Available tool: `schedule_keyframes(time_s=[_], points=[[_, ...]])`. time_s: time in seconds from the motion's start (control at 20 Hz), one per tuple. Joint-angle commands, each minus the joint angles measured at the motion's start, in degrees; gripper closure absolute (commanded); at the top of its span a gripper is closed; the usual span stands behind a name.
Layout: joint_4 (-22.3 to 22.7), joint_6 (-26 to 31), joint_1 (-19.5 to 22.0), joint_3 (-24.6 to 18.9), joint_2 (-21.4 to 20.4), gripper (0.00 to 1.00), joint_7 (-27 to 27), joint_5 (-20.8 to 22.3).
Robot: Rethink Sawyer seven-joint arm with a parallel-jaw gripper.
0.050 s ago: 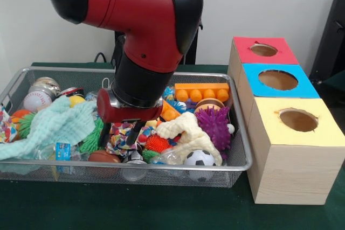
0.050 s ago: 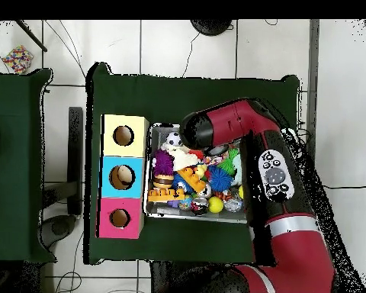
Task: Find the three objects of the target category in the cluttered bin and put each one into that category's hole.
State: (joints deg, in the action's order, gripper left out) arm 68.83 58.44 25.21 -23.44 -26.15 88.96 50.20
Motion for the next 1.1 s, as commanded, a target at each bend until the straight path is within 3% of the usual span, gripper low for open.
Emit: schedule_keyframes(time_s=[0.05,0.4,0.75,1.1], points=[[-2.2,9.9,-1.3,1.2,1.4,0.0,-20.5,3.3],[-1.8,9.5,-0.4,0.7,2.1,0.0,-20.5,3.8],[-1.5,3.3,2.0,-0.6,6.1,0.0,-20.0,4.2],[-2.1,2.1,2.8,-0.8,8.1,0.0,-20.4,4.9]])
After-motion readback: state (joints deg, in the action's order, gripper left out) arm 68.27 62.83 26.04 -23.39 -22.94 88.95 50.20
